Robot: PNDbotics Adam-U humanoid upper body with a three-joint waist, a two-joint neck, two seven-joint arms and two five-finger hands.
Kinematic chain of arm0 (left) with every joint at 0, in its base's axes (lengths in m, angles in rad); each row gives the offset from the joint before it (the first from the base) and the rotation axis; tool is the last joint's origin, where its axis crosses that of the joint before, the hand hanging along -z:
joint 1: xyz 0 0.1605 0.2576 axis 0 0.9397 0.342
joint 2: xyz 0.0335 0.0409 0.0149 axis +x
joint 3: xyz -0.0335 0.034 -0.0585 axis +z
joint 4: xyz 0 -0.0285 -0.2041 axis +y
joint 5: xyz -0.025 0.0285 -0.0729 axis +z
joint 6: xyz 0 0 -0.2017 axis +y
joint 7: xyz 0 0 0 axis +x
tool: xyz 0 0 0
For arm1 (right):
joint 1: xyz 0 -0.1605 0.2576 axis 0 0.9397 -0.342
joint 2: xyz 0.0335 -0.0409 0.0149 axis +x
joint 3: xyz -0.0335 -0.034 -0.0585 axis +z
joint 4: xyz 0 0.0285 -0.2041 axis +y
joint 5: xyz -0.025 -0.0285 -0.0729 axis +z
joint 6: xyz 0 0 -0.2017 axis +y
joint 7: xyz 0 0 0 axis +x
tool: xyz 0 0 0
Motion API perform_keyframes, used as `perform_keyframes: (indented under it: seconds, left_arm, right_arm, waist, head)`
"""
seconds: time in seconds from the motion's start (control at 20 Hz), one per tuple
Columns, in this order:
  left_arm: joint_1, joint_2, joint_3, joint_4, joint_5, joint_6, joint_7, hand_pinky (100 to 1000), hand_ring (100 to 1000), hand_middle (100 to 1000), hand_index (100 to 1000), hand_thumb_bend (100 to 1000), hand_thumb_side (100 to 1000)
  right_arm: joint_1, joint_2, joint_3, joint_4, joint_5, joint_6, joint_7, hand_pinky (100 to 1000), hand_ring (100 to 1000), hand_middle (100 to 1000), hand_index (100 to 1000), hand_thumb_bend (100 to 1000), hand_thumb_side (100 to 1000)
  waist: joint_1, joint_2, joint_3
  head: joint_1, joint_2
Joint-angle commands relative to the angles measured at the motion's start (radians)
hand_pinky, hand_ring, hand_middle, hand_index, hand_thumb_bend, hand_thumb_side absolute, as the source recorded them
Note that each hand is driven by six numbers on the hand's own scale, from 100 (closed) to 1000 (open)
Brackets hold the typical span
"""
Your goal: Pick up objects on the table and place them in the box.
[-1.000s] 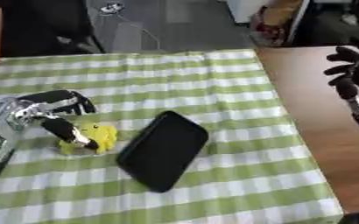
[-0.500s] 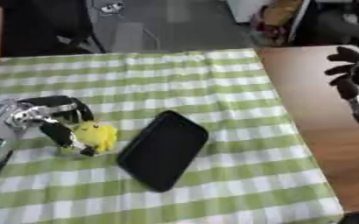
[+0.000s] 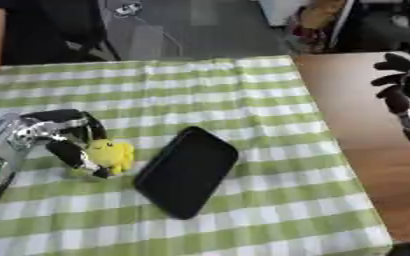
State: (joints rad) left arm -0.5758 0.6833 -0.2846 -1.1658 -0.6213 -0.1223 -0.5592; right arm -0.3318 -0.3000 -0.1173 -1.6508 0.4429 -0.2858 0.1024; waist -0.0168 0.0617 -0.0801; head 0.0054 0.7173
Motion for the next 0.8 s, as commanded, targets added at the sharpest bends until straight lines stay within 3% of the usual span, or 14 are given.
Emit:
perform_keyframes:
  seconds: [0.05, 0.4, 0.8]
  left_arm:
    - [-0.023, 0.004, -0.002, -0.007, 0.0, -0.004, 0.014, 706, 587, 632, 742, 982, 466]
    - [-0.03, -0.018, -0.015, -0.011, 0.003, -0.011, 0.031, 692, 532, 565, 688, 951, 471]
    - [-0.033, -0.017, -0.029, -0.003, -0.006, -0.021, 0.002, 704, 530, 554, 676, 919, 449]
  right_arm:
    - [-0.011, -0.022, -0.001, -0.016, -0.005, -0.001, 0.002, 574, 680, 777, 934, 662, 1000]
    - [-0.012, -0.022, 0.001, -0.017, -0.005, -0.002, 0.003, 574, 681, 777, 934, 662, 1000]
    - [-0.014, -0.023, 0.001, -0.017, -0.006, -0.003, 0.004, 574, 681, 777, 934, 663, 1000]
  waist:
    - [0.001, -0.011, -0.001]
    - [0.0, -0.011, -0.002]
    - [0.001, -0.01, -0.002]
  head:
    - [0.007, -0.005]
    - [0.009, -0.006]
    - [0.011, -0.005]
